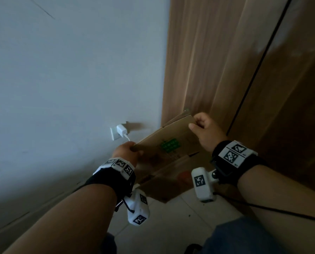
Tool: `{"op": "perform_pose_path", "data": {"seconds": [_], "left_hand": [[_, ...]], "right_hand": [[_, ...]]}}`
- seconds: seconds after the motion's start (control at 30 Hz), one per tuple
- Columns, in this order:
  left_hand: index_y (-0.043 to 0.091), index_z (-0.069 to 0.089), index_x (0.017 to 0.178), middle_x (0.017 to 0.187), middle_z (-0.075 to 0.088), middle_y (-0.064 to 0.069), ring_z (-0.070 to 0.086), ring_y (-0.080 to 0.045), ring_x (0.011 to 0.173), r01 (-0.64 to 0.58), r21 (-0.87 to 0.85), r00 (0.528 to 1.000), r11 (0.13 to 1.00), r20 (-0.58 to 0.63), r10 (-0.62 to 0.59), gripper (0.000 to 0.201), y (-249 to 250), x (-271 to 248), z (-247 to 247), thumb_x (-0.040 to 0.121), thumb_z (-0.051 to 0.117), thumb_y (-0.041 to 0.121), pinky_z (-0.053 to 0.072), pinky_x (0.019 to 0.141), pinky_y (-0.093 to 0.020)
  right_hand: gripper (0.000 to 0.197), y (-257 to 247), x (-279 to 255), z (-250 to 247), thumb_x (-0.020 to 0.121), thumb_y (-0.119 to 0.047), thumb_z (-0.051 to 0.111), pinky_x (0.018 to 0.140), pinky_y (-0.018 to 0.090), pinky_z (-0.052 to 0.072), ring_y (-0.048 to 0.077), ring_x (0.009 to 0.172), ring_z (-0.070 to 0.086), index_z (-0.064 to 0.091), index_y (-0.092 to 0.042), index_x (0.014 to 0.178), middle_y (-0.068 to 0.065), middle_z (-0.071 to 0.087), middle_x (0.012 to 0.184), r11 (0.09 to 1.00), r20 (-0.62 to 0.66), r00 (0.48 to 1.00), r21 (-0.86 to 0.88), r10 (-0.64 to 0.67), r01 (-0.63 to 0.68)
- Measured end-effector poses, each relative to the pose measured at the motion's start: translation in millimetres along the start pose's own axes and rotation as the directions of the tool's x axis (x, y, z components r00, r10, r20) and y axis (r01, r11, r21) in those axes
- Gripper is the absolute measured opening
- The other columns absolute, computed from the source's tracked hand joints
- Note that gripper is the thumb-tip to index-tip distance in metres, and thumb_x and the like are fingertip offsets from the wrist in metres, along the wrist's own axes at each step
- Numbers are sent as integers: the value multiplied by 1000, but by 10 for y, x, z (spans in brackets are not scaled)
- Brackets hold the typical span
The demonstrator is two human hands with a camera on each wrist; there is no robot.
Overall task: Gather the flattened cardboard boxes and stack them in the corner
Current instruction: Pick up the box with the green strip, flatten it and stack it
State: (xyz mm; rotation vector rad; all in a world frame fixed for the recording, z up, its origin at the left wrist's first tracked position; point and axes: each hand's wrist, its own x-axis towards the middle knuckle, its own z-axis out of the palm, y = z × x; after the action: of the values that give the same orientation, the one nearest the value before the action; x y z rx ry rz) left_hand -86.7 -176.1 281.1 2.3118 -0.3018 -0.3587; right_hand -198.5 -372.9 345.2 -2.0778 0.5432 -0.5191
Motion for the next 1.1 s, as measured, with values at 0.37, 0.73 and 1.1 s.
{"op": "perform_pose_path", "data": {"seconds": [0.37,0.73,1.1], "left_hand": [[12,65,107,92,63,-9,63,-31,97,194,-216,974,957,-77,-214,27,-431,191,-7,83,63,25,48,85,-32],[20,61,104,92,67,-9,63,-27,79,268,-527,959,807,70,-273,20,-361,368,250,85,61,27,55,72,-37],[19,57,97,83,61,-5,57,-26,72,271,-636,955,722,80,-287,15,-366,474,283,88,57,31,48,61,-33]], "right_hand": [[61,827,-19,478,83,-23,67,90,36,43,28,118,49,37,-17,136,11,44,139,861,123,862,82,492,-503],[110,1038,89,787,72,-45,73,114,44,30,29,142,28,0,-28,151,6,20,158,817,309,782,23,542,-576],[104,1130,152,617,70,-42,75,114,45,28,25,141,29,8,-35,150,1,27,156,815,211,842,223,496,-535]]}}
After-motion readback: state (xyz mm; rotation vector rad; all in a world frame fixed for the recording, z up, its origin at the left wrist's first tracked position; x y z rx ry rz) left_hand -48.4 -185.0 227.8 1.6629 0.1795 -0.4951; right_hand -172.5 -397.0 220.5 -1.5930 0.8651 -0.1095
